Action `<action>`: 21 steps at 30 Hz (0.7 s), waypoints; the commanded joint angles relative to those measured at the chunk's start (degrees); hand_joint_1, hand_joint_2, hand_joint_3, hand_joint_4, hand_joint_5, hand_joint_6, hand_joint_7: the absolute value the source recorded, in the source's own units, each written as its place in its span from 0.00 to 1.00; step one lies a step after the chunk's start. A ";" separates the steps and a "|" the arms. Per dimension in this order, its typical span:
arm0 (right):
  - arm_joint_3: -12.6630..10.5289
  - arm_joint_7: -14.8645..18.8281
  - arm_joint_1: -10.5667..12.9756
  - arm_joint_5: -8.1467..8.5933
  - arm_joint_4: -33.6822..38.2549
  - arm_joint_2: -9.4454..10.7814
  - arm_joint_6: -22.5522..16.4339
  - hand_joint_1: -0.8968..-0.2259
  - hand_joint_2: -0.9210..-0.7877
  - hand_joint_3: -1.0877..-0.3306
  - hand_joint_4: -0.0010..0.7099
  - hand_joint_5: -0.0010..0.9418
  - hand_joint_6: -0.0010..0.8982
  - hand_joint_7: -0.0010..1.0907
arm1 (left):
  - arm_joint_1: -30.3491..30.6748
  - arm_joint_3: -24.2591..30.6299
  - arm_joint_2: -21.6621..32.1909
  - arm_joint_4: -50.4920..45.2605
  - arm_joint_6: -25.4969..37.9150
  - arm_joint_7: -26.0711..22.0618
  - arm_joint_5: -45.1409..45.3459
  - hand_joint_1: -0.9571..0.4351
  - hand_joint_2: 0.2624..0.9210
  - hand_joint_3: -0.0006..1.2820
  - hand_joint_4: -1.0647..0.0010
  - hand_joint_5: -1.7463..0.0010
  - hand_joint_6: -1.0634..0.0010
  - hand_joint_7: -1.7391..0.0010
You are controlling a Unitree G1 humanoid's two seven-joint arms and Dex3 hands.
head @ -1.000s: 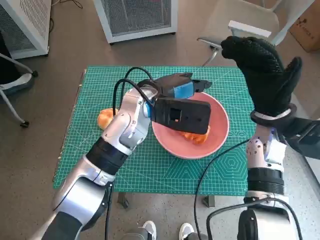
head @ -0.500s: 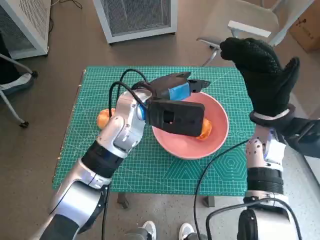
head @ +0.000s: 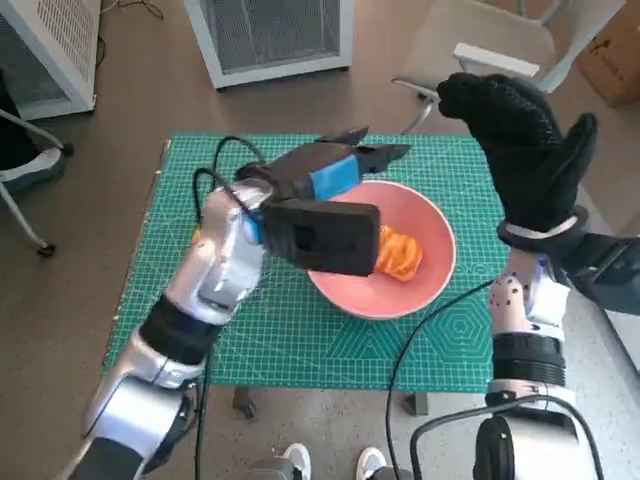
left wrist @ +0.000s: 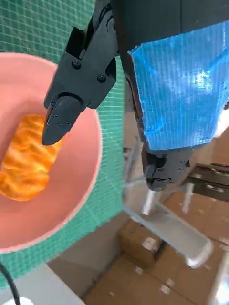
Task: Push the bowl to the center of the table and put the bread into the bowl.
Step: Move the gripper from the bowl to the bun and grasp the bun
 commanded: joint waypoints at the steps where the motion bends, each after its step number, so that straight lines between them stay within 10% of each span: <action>1: 0.30 0.35 0.15 -0.62 0.46 -0.19 0.03 0.41 0.00 0.49 0.38 0.00 0.29 0.19 | 3.69 4.65 5.78 -7.47 1.04 -1.91 -1.46 0.40 0.90 0.01 0.93 0.99 0.73 0.97; 21: 0.32 0.66 -0.74 -0.11 1.90 0.65 -0.20 0.39 0.00 0.48 0.37 0.00 0.29 0.19 | 18.96 19.63 21.50 -21.35 2.69 -2.17 -3.56 0.42 0.91 0.00 0.91 0.99 0.72 0.98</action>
